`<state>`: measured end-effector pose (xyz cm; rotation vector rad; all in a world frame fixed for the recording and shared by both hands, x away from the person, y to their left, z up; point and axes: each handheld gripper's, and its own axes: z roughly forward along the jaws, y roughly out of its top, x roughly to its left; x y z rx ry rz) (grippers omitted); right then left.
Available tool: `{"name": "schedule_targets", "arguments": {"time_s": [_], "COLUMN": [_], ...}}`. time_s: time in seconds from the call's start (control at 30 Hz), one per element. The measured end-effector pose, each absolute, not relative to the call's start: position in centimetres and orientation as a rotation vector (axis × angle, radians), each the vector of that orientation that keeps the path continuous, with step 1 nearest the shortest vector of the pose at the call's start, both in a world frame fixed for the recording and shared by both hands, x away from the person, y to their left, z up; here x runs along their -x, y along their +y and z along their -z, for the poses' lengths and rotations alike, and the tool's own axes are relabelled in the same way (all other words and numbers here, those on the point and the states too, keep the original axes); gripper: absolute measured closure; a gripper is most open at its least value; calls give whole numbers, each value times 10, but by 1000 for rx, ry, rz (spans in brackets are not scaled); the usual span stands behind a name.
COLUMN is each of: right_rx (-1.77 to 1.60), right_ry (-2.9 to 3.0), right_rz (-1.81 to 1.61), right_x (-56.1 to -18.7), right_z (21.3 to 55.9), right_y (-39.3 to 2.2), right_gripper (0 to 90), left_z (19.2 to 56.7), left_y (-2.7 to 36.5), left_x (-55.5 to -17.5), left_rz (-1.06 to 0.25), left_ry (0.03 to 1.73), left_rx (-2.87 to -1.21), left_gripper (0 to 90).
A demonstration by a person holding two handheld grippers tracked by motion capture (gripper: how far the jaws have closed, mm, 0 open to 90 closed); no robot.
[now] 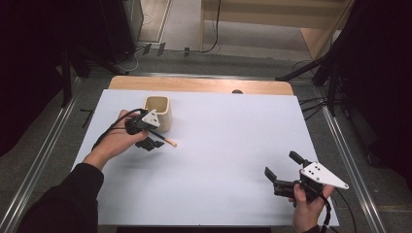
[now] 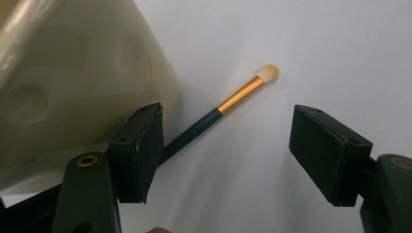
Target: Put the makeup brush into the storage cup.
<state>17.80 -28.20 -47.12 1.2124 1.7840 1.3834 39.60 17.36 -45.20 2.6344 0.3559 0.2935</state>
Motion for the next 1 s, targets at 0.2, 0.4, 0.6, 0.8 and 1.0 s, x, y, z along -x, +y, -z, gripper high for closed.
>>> {"name": "schedule_targets", "arguments": {"time_s": [0.2,0.4,0.6,0.8,1.0], "right_rx": [-1216,-1218,-1222,-1221,-1221], "right_ry": [1787,1790,1787,1788,1789], "right_rz": [-1383,-1380,-1378,-1377,-1378], "right_x": [-178,-178,-179,-179,-179], "right_z": [472,473,473,473,474], "right_y": [-283,-283,-284,-283,-283], "right_gripper": [0,0,0,0,0], "left_z": [457,464,471,471,473], "left_y": [163,157,156,151,146], "left_x": [-397,-397,-400,-403,-408], "left_rz": [-364,-410,-393,-336,-268], "left_ry": [276,255,290,228,195], "left_rx": [-2692,-2708,-2724,-2778,-2810], "left_gripper": [470,476,540,593,632]}}
